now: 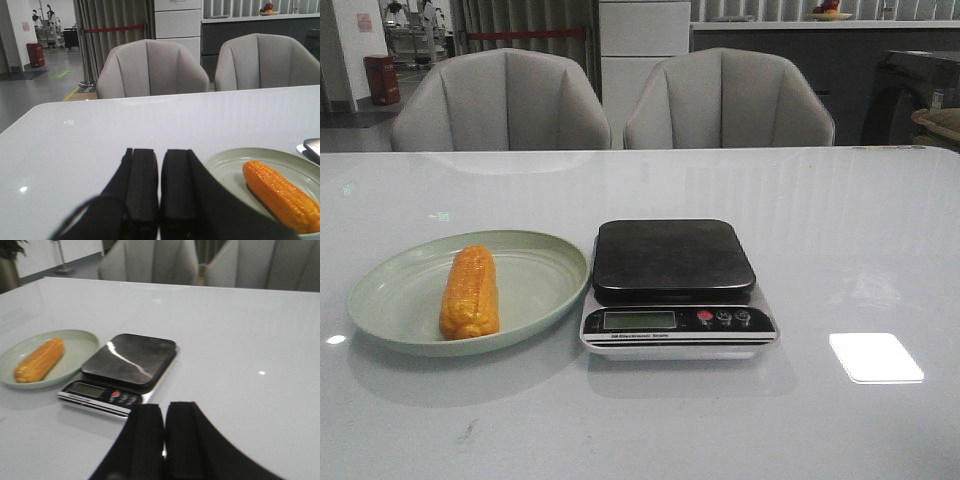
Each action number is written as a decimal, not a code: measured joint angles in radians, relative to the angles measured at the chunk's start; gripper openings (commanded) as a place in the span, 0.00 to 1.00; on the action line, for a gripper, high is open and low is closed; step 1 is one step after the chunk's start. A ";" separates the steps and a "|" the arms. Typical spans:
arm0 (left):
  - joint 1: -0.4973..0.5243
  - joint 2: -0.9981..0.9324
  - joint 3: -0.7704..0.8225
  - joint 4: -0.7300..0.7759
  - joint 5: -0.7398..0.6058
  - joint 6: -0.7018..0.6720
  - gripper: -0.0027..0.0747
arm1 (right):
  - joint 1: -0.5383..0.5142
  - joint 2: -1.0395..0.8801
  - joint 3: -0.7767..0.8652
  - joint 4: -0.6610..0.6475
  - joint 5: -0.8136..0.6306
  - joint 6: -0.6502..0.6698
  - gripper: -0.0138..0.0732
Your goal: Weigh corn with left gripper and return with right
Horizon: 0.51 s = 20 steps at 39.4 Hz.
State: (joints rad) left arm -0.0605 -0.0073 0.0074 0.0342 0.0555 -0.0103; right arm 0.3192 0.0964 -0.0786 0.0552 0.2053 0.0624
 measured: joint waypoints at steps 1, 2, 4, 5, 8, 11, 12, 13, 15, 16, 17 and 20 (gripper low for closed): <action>0.000 0.000 0.000 0.000 0.000 0.000 0.18 | -0.034 0.000 0.007 0.000 -0.009 0.000 0.35; 0.000 0.000 0.000 0.000 0.000 0.000 0.18 | -0.059 -0.002 0.017 0.000 -0.023 0.000 0.35; 0.000 0.000 0.000 0.000 0.000 0.000 0.18 | -0.115 -0.011 0.035 0.000 -0.049 0.000 0.35; 0.000 0.000 0.000 0.000 0.000 0.000 0.18 | -0.145 -0.019 0.045 0.000 -0.066 0.000 0.35; 0.000 0.000 0.000 0.000 0.000 0.000 0.18 | -0.213 -0.055 0.076 0.000 -0.113 0.000 0.35; 0.000 0.000 0.000 0.000 0.000 0.000 0.18 | -0.249 -0.092 0.102 0.000 -0.165 0.000 0.35; 0.000 0.000 0.000 0.000 0.000 0.000 0.18 | -0.256 -0.099 0.104 0.000 -0.175 0.000 0.35; 0.000 0.000 0.000 0.000 0.000 0.000 0.18 | -0.261 -0.104 0.104 -0.002 -0.183 0.000 0.35; 0.000 0.000 0.000 0.000 -0.002 0.000 0.18 | -0.266 -0.106 0.104 -0.010 -0.193 0.000 0.35; 0.000 0.000 0.000 0.000 -0.002 0.000 0.18 | -0.265 -0.106 0.104 -0.021 -0.196 0.000 0.35; 0.000 0.000 0.000 0.000 -0.002 0.000 0.18 | -0.266 -0.106 0.104 -0.028 -0.196 0.000 0.35; 0.000 0.000 0.000 0.000 -0.002 0.000 0.18 | -0.266 -0.106 0.104 -0.045 -0.198 0.000 0.35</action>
State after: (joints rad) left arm -0.0605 -0.0073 0.0074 0.0342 0.0533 -0.0103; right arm 0.0531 -0.0091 0.0253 0.0100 0.0073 0.0620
